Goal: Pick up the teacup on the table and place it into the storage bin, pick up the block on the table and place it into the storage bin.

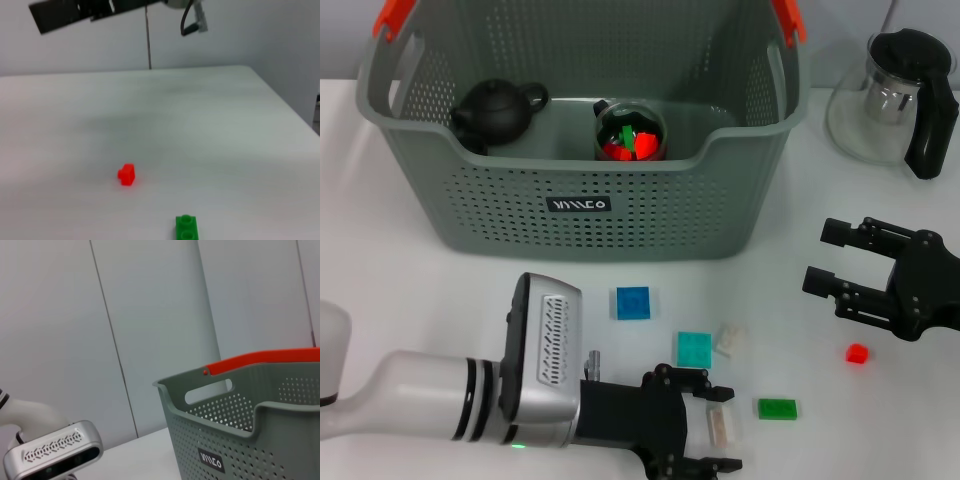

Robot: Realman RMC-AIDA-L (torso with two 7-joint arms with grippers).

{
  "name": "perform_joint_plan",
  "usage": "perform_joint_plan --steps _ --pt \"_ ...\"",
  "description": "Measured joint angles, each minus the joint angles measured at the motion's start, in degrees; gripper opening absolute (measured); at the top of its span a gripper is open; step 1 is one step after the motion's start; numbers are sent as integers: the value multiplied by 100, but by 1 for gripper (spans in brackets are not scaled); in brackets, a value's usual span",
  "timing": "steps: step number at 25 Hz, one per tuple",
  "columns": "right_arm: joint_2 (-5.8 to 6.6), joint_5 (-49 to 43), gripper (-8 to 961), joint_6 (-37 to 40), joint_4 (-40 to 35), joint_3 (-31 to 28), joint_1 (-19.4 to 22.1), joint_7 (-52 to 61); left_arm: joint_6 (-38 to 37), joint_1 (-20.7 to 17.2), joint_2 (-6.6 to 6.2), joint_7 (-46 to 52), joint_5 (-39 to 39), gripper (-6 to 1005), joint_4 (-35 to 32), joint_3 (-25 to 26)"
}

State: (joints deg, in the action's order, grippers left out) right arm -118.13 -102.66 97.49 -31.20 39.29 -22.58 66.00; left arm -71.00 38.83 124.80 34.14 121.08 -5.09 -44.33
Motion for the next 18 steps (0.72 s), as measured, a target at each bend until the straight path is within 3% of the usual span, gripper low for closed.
perform_joint_plan --steps 9,18 --pt "0 1 735 -4 6 0 5 0 81 49 0 -22 -75 718 137 84" --pt "6 0 734 -3 9 0 44 0 57 85 0 15 -34 540 116 29"
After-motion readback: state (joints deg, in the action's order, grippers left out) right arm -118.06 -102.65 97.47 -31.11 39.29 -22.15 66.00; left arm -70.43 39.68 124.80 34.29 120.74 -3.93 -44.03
